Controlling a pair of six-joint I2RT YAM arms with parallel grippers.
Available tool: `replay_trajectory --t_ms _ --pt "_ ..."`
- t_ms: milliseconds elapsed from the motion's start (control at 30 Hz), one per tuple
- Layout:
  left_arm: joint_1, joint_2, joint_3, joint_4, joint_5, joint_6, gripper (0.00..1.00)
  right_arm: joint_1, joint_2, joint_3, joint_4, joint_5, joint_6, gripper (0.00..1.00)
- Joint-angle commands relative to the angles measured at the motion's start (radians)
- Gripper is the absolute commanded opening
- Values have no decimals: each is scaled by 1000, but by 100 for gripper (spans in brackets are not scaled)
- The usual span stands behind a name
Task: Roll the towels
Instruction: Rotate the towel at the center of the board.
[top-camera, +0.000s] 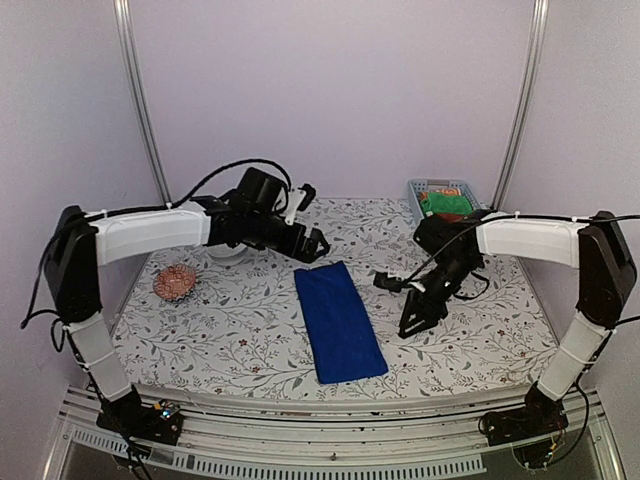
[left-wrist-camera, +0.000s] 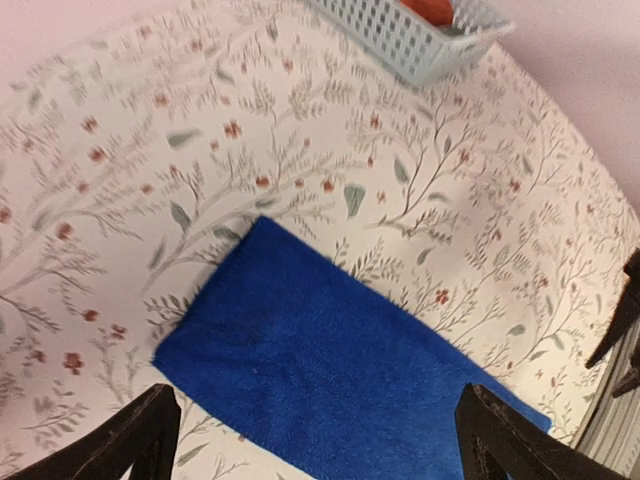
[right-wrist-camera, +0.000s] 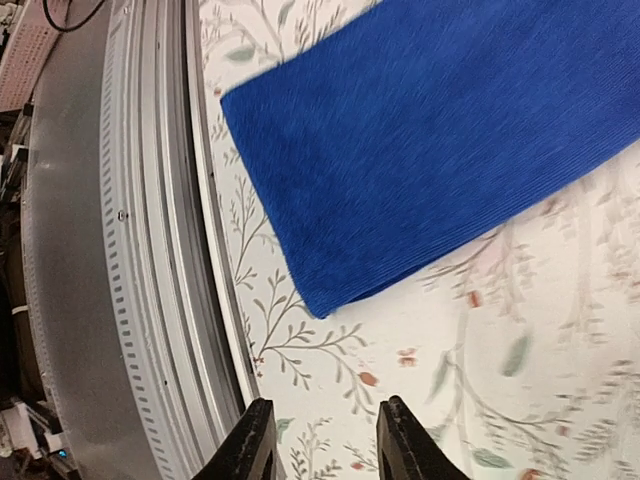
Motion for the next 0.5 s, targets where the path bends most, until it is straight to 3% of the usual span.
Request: replay_trajectory --t_ms 0,100,133,200,300,367,467 --pt "-28 -237 -14 -70 -96 30 99 -40 -117 216 -73 54 -8 36" --pt "-69 -368 -75 -55 -249 82 98 -46 -155 323 20 183 48 43" --pt "-69 -392 -157 -6 -294 98 99 -53 -168 328 90 230 92 55" --pt "-68 -430 -320 144 -525 102 99 -64 -182 277 269 310 158 98" --pt "-66 -382 -307 85 -535 109 99 -67 -95 262 396 274 176 99" --pt "-64 -364 -273 41 -479 93 99 -66 23 365 336 187 164 96" --pt "-66 -429 -357 141 -451 77 99 -62 217 564 207 77 185 69"
